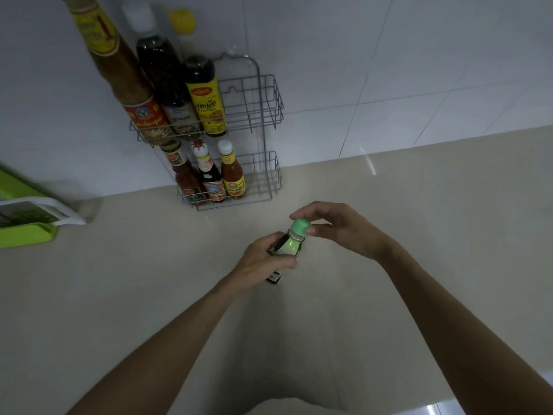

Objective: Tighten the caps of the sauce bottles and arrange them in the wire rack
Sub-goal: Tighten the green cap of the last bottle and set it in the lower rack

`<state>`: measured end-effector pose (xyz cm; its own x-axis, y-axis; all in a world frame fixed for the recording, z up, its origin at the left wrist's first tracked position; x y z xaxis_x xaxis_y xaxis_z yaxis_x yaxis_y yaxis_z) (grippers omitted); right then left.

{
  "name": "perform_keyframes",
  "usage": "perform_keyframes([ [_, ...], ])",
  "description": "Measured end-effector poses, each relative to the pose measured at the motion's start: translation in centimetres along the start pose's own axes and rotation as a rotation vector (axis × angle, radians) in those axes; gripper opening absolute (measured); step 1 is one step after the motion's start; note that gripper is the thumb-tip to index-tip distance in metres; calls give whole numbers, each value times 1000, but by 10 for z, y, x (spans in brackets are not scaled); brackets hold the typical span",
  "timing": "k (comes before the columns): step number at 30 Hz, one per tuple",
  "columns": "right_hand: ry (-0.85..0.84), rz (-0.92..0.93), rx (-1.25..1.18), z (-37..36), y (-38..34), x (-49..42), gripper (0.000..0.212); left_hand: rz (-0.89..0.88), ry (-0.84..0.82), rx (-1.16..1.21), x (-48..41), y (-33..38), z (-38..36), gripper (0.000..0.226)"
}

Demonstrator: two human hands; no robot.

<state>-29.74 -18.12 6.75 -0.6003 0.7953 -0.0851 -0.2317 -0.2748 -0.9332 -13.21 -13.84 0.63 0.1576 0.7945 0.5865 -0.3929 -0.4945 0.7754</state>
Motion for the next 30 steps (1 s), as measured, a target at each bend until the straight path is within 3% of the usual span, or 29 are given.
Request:
perform_keyframes([
  [5, -81, -91, 246, 0, -10, -9, 27, -2, -55, -37, 12, -4, 6, 35],
  [8, -159, -28, 305, -8, -20, -10, 27, 9, -105, -31, 17, -10, 6, 35],
  [15, -274, 38, 58, -14, -36, -4, 35, 19, -368, 171, 32, -7, -1, 34],
  [23, -305, 15, -107, -12, -44, -1, 35, 96, -652, 293, 38, -7, -9, 50],
  [26, -265, -36, 27, -12, -40, -4, 30, 84, -587, 259, 35, -9, -8, 45],
  [30, -122, -145, 269, -20, -32, -6, 26, 33, -305, 130, 28, -12, 2, 38],
])
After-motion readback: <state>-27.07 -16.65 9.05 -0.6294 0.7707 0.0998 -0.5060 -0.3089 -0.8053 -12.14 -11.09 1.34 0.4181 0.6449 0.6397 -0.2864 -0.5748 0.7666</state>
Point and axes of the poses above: each hand's wrist, its own x-axis away from the middle knuckle, its own z-axis out of the back of the hand, y = z × x, the point moved 5 cm from there along -x, towards the middle knuckle, and after that the axes turned 11 degrees about z, right-handed, at the moved point
